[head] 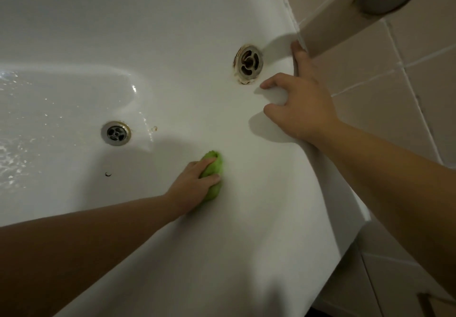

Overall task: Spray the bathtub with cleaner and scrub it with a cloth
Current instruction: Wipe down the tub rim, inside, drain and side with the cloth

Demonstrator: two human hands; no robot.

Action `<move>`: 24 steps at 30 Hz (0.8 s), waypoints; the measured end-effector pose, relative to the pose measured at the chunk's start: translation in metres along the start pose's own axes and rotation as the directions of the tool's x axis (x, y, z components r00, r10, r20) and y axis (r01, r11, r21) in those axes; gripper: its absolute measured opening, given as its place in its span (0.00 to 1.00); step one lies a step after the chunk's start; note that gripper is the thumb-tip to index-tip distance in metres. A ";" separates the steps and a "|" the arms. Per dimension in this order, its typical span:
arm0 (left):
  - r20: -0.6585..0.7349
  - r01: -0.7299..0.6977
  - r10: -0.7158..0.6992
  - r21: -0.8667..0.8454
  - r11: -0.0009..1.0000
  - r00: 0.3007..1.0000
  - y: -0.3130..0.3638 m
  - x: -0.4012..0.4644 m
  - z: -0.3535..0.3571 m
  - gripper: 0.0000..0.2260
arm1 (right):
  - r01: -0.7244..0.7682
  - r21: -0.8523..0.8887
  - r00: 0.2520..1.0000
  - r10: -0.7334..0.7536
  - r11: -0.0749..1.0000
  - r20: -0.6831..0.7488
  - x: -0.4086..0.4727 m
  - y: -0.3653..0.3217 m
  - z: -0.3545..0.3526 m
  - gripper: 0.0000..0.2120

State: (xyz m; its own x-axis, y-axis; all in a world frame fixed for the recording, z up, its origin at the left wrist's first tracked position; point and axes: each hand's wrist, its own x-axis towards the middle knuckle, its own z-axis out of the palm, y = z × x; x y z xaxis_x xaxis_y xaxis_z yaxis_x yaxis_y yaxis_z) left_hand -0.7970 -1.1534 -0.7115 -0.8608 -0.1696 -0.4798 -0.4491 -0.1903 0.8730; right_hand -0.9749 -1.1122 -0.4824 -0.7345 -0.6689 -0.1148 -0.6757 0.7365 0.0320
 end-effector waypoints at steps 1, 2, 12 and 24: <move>0.008 -0.018 0.018 -0.023 1.000 1.000 0.016 -0.009 0.003 0.24 | -0.005 0.005 1.000 0.005 1.000 0.010 -0.002 0.000 0.000 0.18; 0.016 -0.042 0.043 -0.039 0.998 0.999 0.031 -0.019 0.006 0.24 | -0.007 0.009 1.000 0.007 1.000 0.019 -0.003 0.000 -0.001 0.18; 0.326 -0.179 0.126 0.135 0.975 0.937 0.095 -0.113 -0.010 0.27 | 0.188 -0.190 0.969 -0.150 0.964 0.198 -0.051 -0.002 -0.004 0.22; 0.156 0.325 -0.386 0.311 0.893 0.909 0.032 -0.110 -0.057 0.30 | 0.519 -0.232 0.618 -0.173 0.823 0.767 -0.056 -0.048 0.008 0.26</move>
State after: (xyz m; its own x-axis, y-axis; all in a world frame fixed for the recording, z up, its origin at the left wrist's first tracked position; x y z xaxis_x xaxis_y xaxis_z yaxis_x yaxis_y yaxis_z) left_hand -0.7028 -1.1958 -0.6360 -0.6470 0.0700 -0.7592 -0.7555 0.0756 0.6508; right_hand -0.9014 -1.1093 -0.4856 -0.2879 -0.4633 -0.8381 -0.9517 0.2357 0.1967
